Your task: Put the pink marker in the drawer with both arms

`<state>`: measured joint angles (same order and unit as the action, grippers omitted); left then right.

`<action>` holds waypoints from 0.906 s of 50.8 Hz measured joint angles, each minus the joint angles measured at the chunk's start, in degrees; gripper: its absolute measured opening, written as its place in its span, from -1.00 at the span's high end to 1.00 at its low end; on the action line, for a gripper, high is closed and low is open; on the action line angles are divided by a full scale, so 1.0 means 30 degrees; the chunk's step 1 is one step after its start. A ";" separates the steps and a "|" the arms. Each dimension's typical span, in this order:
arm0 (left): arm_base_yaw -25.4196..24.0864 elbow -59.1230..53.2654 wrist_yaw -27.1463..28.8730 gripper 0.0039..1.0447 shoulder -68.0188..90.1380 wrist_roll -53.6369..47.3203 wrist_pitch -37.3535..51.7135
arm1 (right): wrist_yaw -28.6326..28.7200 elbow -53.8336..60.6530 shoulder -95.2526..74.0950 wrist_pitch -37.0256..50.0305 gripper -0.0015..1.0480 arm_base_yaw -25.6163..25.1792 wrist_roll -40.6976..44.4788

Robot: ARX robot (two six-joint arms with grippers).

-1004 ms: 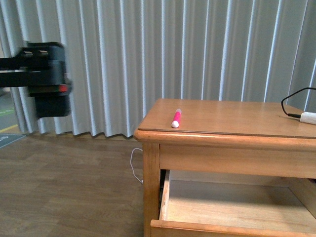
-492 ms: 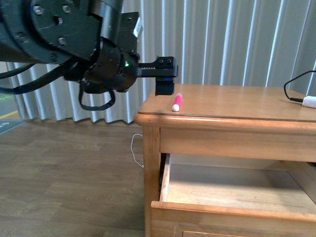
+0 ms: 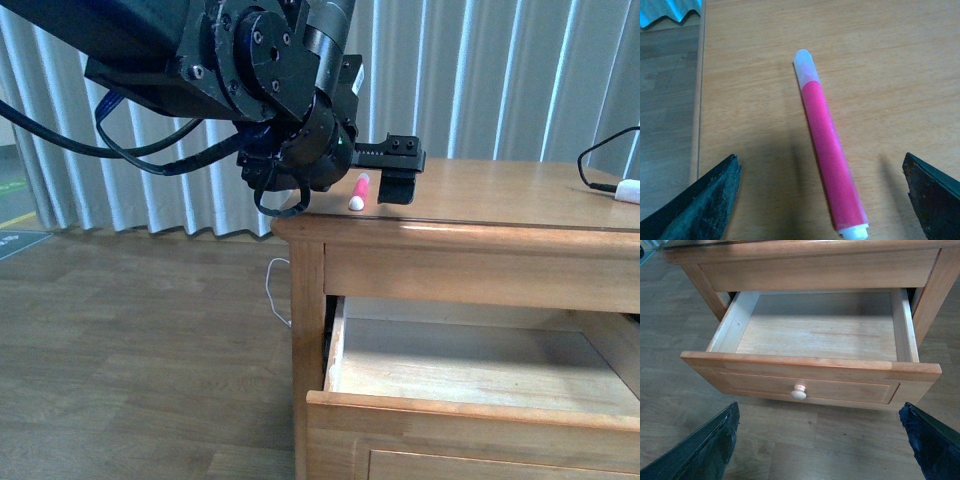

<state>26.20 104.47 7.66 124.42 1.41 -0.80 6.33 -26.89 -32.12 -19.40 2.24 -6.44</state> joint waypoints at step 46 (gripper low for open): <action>-0.0044 0.0838 0.0590 0.60 0.0619 -0.0823 -0.1450 | 0.0000 0.0000 0.0000 0.0000 -0.83 0.0000 0.0000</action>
<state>26.06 106.98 9.43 126.28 -1.06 -5.15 6.33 -26.89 -32.12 -19.40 2.24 -6.44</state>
